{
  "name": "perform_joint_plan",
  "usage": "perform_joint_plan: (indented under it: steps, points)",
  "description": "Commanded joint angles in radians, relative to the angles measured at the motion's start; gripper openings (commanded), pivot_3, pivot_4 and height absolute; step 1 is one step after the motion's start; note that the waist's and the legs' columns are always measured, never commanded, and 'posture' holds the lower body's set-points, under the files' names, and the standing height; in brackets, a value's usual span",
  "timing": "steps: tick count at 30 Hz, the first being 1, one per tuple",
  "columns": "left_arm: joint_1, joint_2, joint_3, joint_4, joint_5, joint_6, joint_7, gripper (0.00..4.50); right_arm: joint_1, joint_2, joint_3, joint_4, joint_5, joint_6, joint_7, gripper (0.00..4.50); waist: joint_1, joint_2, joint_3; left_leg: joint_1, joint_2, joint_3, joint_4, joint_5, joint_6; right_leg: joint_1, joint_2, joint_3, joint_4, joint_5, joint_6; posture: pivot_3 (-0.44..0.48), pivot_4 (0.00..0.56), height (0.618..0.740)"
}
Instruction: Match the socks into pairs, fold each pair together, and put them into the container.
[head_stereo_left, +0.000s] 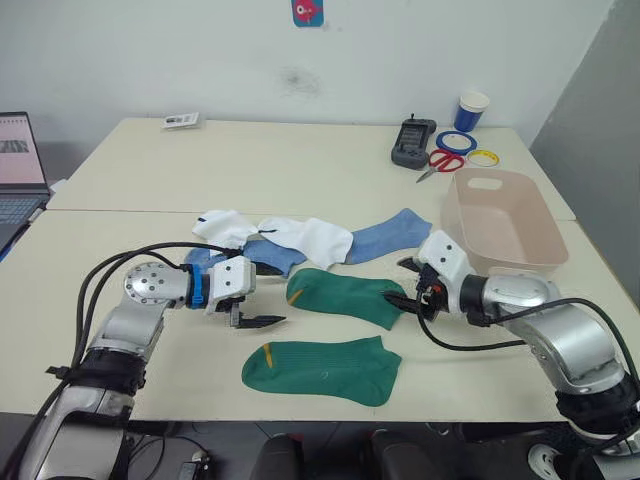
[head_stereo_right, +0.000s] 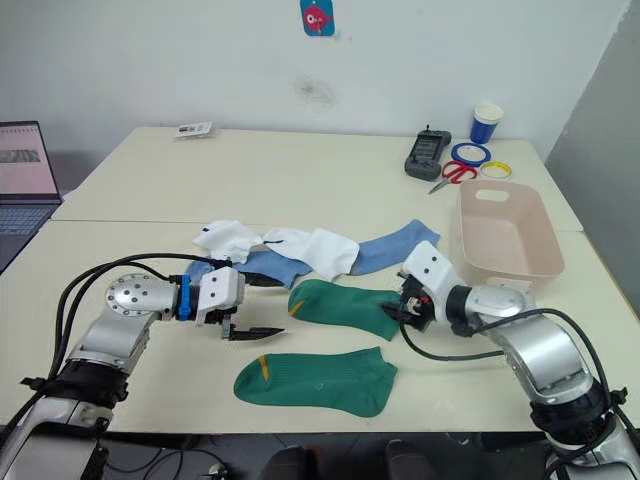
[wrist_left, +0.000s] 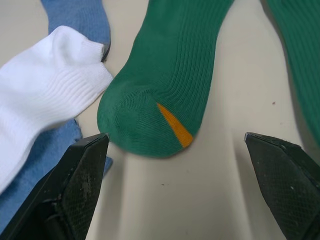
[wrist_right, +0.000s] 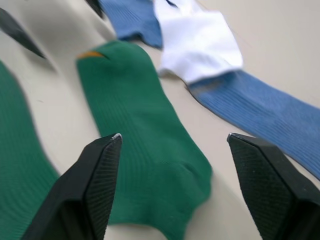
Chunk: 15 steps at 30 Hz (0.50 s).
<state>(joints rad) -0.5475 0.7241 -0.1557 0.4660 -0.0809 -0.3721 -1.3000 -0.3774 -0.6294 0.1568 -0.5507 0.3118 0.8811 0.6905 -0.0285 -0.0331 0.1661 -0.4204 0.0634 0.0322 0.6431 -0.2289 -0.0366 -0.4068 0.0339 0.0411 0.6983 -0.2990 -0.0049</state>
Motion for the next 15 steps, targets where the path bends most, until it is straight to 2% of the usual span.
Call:
perform_joint_plan:
  steps: [1, 3, 6, 11, 15]
  points:
    - [-0.087, -0.016, -0.034, 0.122, 0.084, -0.221, 0.025, 4.50, 0.030, -0.030, -0.047, -0.102, 0.033, -0.006, 0.006, 3.52, 0.000, 0.000, 0.000, 0.000, 0.000, 0.000, 0.000, 0.000, 0.000, 0.000, 0.000, 0.000, 0.000, 0.000, 0.000, 0.000, 0.150, 0.732]
    - [-0.122, -0.034, -0.050, 0.185, 0.110, -0.293, 0.039, 4.50, 0.044, -0.044, -0.050, -0.119, 0.037, -0.005, 0.004, 3.52, 0.000, 0.000, 0.000, 0.000, 0.000, 0.001, 0.001, 0.000, 0.000, 0.000, 0.000, 0.000, 0.000, 0.000, 0.000, 0.000, 0.150, 0.732]
    - [-0.158, -0.062, -0.083, 0.270, 0.164, -0.399, 0.065, 3.88, 0.069, -0.070, -0.046, -0.138, 0.021, -0.017, -0.004, 3.56, 0.000, 0.000, 0.000, 0.000, -0.001, 0.001, 0.001, 0.000, 0.000, 0.001, 0.000, 0.001, 0.000, 0.001, 0.001, 0.000, 0.150, 0.732]
    - [-0.194, -0.082, -0.137, 0.388, 0.251, -0.517, 0.115, 2.19, 0.095, -0.097, -0.033, -0.144, -0.009, -0.052, -0.019, 3.56, -0.001, 0.000, 0.000, 0.000, -0.001, 0.001, 0.001, 0.000, 0.000, 0.001, 0.000, 0.000, 0.000, 0.001, 0.001, 0.000, 0.150, 0.732]
    - [-0.213, -0.089, -0.156, 0.433, 0.259, -0.550, 0.117, 0.85, 0.114, -0.117, -0.014, -0.139, -0.048, -0.108, -0.021, 3.56, -0.001, 0.000, 0.000, 0.002, -0.001, 0.002, 0.001, 0.000, 0.000, 0.002, 0.000, -0.001, 0.001, 0.001, 0.001, 0.000, 0.150, 0.732]
